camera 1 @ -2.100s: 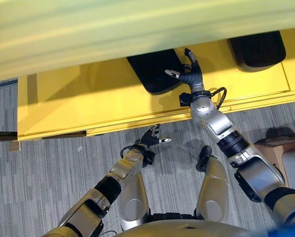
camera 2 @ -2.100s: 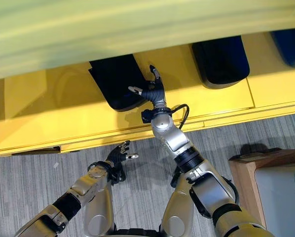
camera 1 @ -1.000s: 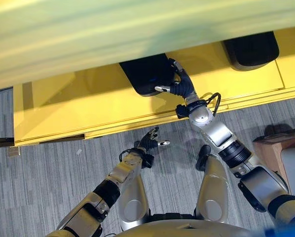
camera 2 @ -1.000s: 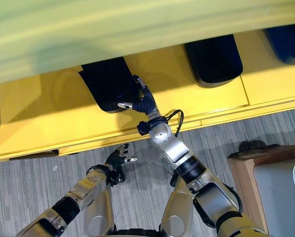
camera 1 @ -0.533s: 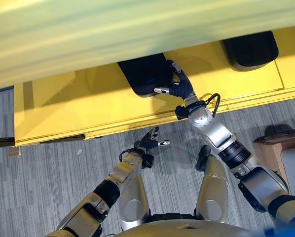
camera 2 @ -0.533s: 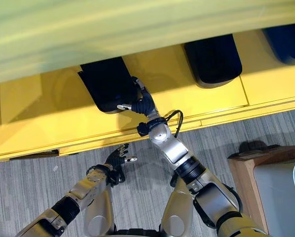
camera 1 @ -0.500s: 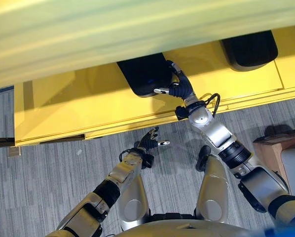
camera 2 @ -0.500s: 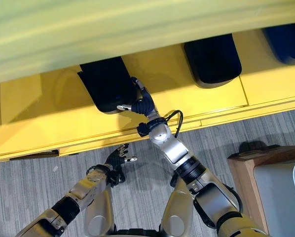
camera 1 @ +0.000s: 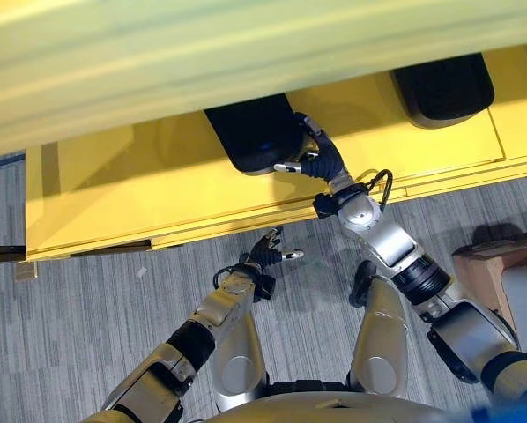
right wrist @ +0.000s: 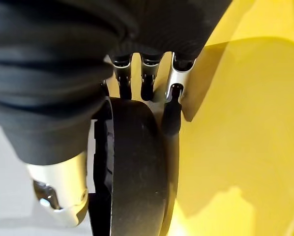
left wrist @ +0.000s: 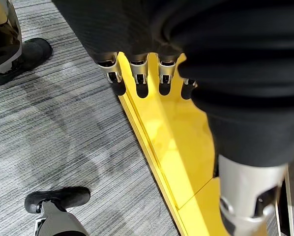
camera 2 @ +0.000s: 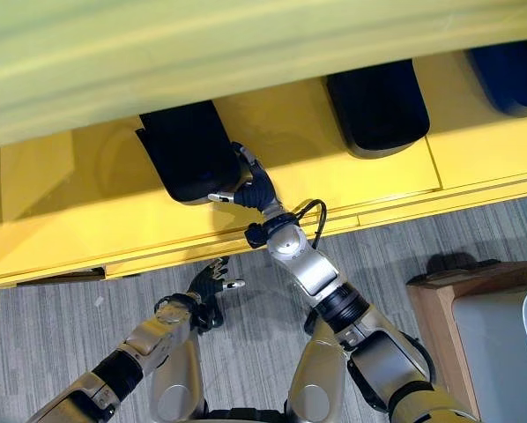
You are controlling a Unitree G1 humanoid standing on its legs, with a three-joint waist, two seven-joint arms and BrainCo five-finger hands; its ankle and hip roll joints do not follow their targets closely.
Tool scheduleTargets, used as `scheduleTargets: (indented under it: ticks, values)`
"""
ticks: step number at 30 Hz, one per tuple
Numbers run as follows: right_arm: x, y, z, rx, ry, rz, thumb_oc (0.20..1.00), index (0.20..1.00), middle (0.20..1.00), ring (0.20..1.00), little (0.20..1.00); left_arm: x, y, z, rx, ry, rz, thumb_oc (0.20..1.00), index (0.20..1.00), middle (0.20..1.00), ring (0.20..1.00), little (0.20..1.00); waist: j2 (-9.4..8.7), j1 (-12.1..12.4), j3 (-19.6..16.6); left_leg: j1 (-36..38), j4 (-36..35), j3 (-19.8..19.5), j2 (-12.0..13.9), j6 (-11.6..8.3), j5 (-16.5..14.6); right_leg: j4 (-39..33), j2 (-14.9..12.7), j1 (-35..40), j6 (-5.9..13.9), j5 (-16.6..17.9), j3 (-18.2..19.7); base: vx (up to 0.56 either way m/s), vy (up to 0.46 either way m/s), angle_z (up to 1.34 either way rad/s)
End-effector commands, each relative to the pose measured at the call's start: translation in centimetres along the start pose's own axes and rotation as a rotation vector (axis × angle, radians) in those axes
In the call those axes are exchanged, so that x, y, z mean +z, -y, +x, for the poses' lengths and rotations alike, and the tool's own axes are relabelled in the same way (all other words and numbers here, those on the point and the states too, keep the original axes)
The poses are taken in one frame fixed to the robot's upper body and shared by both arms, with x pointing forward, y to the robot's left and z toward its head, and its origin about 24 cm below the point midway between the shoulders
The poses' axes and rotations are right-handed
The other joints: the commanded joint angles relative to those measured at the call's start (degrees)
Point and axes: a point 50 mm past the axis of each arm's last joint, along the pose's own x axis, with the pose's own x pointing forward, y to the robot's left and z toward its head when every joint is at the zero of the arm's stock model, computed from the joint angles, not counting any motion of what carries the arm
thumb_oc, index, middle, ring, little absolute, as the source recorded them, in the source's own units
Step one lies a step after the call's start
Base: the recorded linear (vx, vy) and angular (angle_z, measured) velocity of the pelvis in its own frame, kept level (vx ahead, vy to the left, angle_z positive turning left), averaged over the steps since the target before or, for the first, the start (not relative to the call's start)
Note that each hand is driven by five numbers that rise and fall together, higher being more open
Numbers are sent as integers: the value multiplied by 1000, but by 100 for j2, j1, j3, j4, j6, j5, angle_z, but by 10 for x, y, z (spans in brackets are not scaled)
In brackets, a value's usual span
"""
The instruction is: Move parts from the plastic box to the shelf.
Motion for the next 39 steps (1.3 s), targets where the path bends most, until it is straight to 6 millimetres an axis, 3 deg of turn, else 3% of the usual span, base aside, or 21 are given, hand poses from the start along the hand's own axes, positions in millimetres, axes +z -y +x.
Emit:
scheduleTargets:
  ticks: [1, 21, 39]
  values:
    - [-90, -42, -52, 218, -426, 54, 1000, 1000, 1000, 1000, 1000, 17, 10, -5, -42, 86, 2, 1000, 1000, 1000, 1000, 1000, 22, 246, 214, 278, 92, 176, 61, 147, -265, -282, -36, 83, 36, 430, 27, 0, 0, 0]
    - [-81, -61, -54, 392, -379, 7, 1000, 1000, 1000, 1000, 1000, 15, 12, -4, -43, 74, 11, 1000, 1000, 1000, 1000, 1000, 29, 293, 214, 309, 104, 143, 71, 120, -272, -267, -97, 113, 44, 419, 19, 0, 0, 0]
    - [-82, -65, -56, 416, -382, 18, 1000, 1000, 1000, 1000, 1000, 15, 12, -3, -52, 71, 19, 1000, 1000, 1000, 1000, 1000, 34, 304, 214, 300, 127, 118, 81, 114, -281, -237, -138, 101, 46, 419, 11, 0, 0, 0]
